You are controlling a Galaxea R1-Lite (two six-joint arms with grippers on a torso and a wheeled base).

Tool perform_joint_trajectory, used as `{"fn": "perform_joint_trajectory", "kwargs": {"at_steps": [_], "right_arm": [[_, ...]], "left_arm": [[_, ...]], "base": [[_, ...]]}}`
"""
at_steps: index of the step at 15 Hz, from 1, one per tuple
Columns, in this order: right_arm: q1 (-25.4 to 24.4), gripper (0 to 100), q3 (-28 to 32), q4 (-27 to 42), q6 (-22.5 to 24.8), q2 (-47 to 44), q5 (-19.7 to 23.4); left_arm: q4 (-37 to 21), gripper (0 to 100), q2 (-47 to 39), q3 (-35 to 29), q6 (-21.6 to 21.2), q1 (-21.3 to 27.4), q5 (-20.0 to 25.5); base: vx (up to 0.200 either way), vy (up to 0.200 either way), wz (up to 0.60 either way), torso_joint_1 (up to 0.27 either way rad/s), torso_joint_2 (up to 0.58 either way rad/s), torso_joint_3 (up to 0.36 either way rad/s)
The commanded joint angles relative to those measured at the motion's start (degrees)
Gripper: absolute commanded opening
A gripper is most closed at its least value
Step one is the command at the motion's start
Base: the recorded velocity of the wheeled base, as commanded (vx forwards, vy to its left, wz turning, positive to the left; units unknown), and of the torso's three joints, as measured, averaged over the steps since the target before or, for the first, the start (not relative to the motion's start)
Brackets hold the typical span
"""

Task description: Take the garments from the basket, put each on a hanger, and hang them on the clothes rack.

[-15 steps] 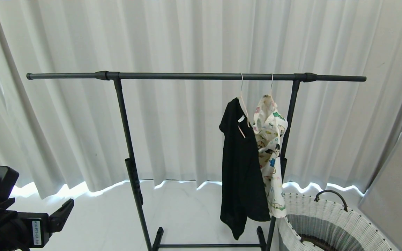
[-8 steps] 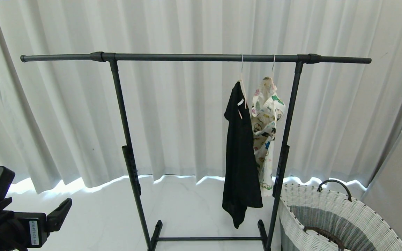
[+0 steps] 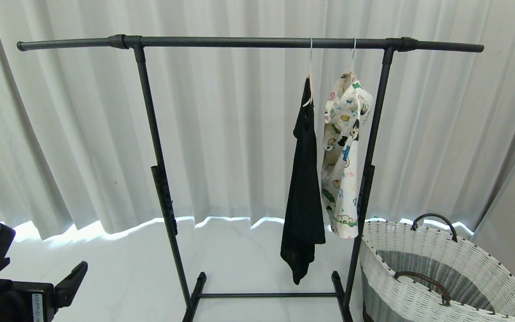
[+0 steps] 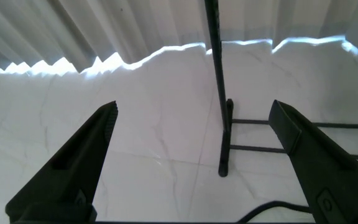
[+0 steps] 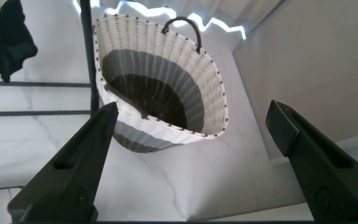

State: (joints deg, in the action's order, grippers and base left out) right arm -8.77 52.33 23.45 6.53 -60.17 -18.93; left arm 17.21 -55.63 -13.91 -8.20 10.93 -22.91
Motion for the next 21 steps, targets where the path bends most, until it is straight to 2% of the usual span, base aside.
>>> {"fn": "perform_joint_trajectory", "kwargs": {"at_steps": [1, 6, 9, 10, 11, 14, 15, 16, 18, 19, 21], "right_arm": [[-0.02, 100, -0.65, 0.01, 0.15, 0.5, 0.04], [-0.02, 100, -4.96, 0.01, 0.41, 4.19, -1.63], [1.12, 100, -9.97, -0.87, 0.15, 8.14, -2.6], [1.91, 100, -11.82, -1.31, 0.23, 9.46, -2.6], [3.58, 100, -17.18, -3.06, 0.15, 13.94, -2.78], [10.43, 100, -33.17, -11.06, 0.15, 28.0, -2.78], [12.81, 100, -37.04, -12.56, 0.15, 33.89, -2.69], [14.48, 100, -38.8, -12.38, 0.15, 38.73, -2.69], [15.44, 100, -43.11, -10.97, 1.29, 52.79, -1.81], [15.27, 100, -45.22, -11.33, 2.25, 59.38, -0.05], [15.27, 100, -47.24, -16.42, -2.93, 59.21, 1.09]], "left_arm": [[0.01, 100, 2.01, 1.6, -0.15, -0.04, -0.03], [-0.16, 100, 7.73, 7.05, -1.38, -0.04, -0.3], [-0.16, 100, 11.77, 11.71, -0.94, -0.04, -7.15], [-0.16, 100, 13.0, 12.59, -0.76, -0.12, -8.12], [-0.69, 100, 17.04, 13.91, -0.76, -1.62, -9.26], [-5.96, 100, 25.3, 13.91, -0.85, -14.63, -9.26], [-7.11, 100, 28.91, 13.91, -0.76, -16.82, -9.09], [-8.69, 100, 32.77, 13.91, -0.76, -16.74, -9.0], [-15.28, 100, 46.4, 13.73, -1.02, -15.51, -4.52], [-15.46, 100, 49.39, 13.56, -1.02, -14.89, -3.55], [-15.37, 100, 50.53, 13.73, -0.06, -14.98, -4.08]], "base": [[0.0, 0.0, 0.0, -0.105, 0.41, 0.281], [0.0, 0.0, 0.0, 0.001, 0.03, 0.001], [0.0, 0.0, 0.0, 0.0, 0.0, 0.0], [0.0, 0.0, 0.0, 0.0, 0.0, 0.0], [0.0, 0.0, 0.0, -0.11, 0.21, 0.139], [0.0, 0.0, 0.0, -0.036, 0.1, 0.056], [0.0, 0.0, 0.0, 0.0, 0.0, 0.0], [0.0, 0.0, 0.0, 0.0, 0.0, 0.0], [0.0, 0.0, 0.0, 0.0, 0.0, 0.0], [0.0, 0.0, 0.0, 0.0, 0.0, 0.0], [0.0, 0.0, 0.0, 0.0, 0.0, 0.0]]}}
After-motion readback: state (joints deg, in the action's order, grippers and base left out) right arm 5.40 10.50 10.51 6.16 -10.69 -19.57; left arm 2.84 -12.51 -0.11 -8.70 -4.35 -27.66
